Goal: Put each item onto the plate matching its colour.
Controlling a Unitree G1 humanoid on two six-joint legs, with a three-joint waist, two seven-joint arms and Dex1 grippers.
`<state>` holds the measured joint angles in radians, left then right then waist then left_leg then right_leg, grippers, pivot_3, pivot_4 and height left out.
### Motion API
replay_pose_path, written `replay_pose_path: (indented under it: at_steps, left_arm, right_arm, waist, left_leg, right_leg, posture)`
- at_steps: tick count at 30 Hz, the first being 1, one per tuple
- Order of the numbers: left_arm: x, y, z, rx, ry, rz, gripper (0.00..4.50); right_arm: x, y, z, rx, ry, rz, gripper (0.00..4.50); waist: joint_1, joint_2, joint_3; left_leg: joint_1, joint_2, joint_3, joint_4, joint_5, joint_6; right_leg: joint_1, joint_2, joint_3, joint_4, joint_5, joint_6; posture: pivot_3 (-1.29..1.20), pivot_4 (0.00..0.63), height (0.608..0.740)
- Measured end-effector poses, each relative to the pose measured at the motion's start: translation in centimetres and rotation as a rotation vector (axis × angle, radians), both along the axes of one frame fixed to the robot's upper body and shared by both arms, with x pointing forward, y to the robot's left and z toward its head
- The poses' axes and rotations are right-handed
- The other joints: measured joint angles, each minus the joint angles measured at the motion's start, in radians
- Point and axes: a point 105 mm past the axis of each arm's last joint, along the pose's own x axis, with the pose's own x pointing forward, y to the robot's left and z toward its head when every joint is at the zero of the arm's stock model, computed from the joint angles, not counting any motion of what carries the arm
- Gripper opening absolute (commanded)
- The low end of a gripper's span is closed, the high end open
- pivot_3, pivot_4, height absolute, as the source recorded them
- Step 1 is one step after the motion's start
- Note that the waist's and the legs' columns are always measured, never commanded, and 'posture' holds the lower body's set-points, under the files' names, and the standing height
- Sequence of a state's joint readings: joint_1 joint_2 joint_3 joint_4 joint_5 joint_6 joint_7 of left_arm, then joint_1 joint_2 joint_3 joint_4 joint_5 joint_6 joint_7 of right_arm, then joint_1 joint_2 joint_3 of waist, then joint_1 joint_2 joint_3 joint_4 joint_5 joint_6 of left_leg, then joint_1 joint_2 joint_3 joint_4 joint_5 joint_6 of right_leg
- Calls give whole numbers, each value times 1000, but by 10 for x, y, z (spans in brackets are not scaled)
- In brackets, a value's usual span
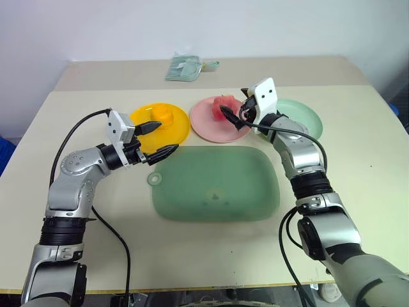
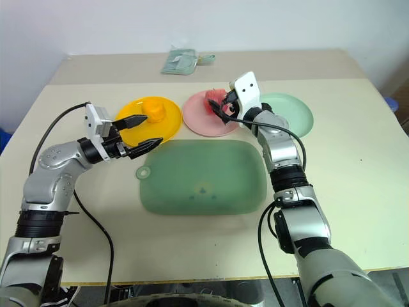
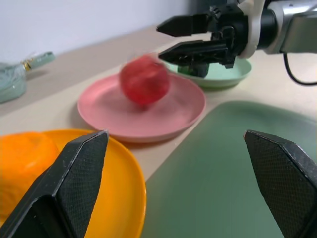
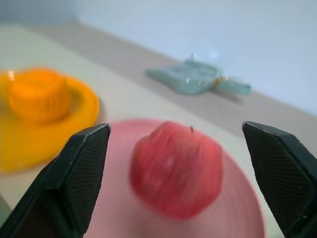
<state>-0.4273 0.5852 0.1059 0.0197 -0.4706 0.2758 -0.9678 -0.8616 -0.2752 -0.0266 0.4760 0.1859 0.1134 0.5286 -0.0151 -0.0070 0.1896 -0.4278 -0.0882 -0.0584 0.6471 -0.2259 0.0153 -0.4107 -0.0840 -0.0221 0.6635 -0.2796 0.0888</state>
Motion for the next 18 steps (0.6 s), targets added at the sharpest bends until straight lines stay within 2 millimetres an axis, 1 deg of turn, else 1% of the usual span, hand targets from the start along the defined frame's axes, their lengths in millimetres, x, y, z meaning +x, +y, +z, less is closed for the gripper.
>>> replay_pose_path:
  at_steps: [1,2,4,5,6,7,8,10,12,14,16,18]
  left_arm:
    - [0,0,1,1,-2,-9,4500]
    - [-1,0,2,2,-4,-23,4500]
    - [-2,4,3,3,-6,-42,4500]
    - [-3,6,4,3,-10,-52,4500]
    - [-4,8,6,1,-15,-57,4500]
    - [-5,9,7,1,-18,-68,4500]
    - [-6,10,8,2,-22,-77,4500]
    - [-7,10,9,-2,-25,-88,4500]
    - [-9,9,9,-10,-15,-107,4500]
    - [-11,7,9,-19,-1,-128,4500]
    - [-13,5,9,-18,7,-151,4500]
    - [-14,5,9,-15,15,-163,4500]
  right_arm:
    - [-2,-2,8,42,-11,11,4444]
    - [-7,-4,20,92,-32,42,4444]
    - [-22,-3,38,115,-78,132,4444]
    - [-32,-3,41,105,-93,185,4444]
    - [-44,-3,40,85,-95,243,4444]
    - [-57,-5,32,51,-70,305,4444]
    - [-72,-8,19,-7,-35,362,4444]
    - [-92,-16,-9,-85,58,427,4444]
    - [-111,-24,-29,-137,141,469,4444]
    - [-123,-29,-35,-160,175,491,4444]
    - [-133,-32,-35,-181,180,504,4444]
    - [-140,-35,-40,-185,201,510,4444]
  waist:
    - [0,0,0]
    - [1,0,0]
    - [4,0,0]
    - [6,0,0]
    - [7,0,0]
    - [9,0,0]
    - [13,0,0]
    - [16,0,0]
    - [19,0,0]
    - [16,0,0]
    - [13,0,0]
    - [13,0,0]
  left_leg:
    - [0,0,0,0,0,0]
    - [0,0,0,0,0,0]
    - [0,0,0,0,0,0]
    - [0,0,0,0,0,1]
    - [0,0,-1,0,-1,1]
    - [0,0,-1,0,-1,1]
    - [0,0,0,0,-2,3]
    - [0,-1,0,1,-4,6]
    - [0,0,0,1,-4,7]
    - [0,0,0,1,-4,7]
    - [1,1,0,1,-4,7]
    - [1,0,0,1,-4,7]
  right_leg:
    - [0,0,0,0,0,0]
    - [0,0,0,0,0,0]
    - [0,0,0,0,0,0]
    - [1,0,0,-1,0,0]
    - [1,0,0,-1,0,0]
    - [2,-1,0,-2,0,0]
    - [2,-1,0,-2,0,0]
    - [2,-2,0,-2,0,0]
    - [2,-2,0,-1,0,0]
    - [2,-1,0,-1,0,0]
    - [2,-1,0,-1,0,0]
    - [2,-1,0,-1,0,0]
  posture:
    - [0,150,729]
    - [0,150,729]
    - [0,150,729]
    - [0,150,729]
    - [0,150,729]
    - [0,150,729]
    - [0,150,729]
    - [0,150,729]
    - [0,150,729]
    - [0,150,729]
    - [0,150,729]
    - [0,150,729]
